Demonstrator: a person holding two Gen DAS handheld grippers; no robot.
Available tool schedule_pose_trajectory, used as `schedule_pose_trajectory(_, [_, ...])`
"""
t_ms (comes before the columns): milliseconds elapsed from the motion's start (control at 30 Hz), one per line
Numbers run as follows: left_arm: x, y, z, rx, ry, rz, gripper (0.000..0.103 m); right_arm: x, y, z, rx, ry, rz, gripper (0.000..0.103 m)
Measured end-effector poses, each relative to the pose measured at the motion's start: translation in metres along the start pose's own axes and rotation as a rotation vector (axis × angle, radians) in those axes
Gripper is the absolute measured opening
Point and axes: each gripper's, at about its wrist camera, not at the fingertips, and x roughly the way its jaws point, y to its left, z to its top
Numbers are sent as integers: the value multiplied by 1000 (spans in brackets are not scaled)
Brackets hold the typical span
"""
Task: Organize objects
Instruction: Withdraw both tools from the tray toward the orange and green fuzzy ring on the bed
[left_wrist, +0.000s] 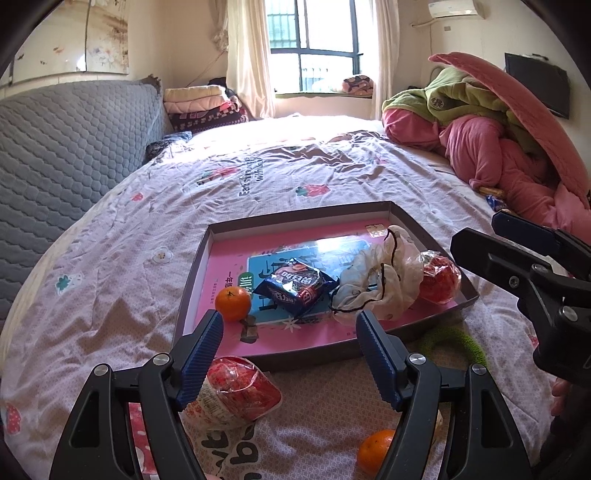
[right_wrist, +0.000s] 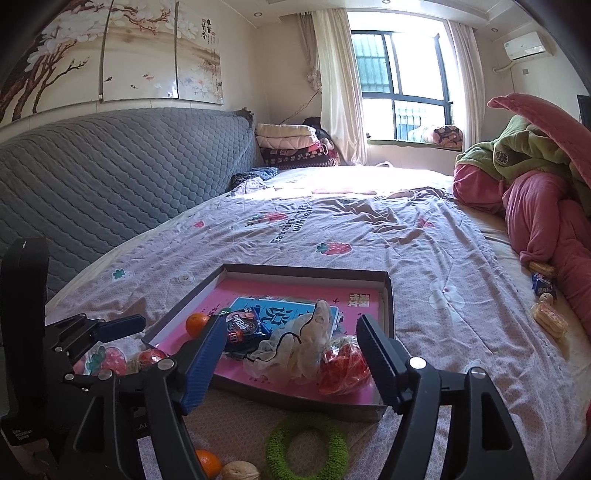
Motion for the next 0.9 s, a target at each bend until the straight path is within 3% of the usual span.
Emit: schedule_pose_trajectory(900, [-16,1,-23,-64,17,-28,78,-18,-12,-11,-28,17,-28,78])
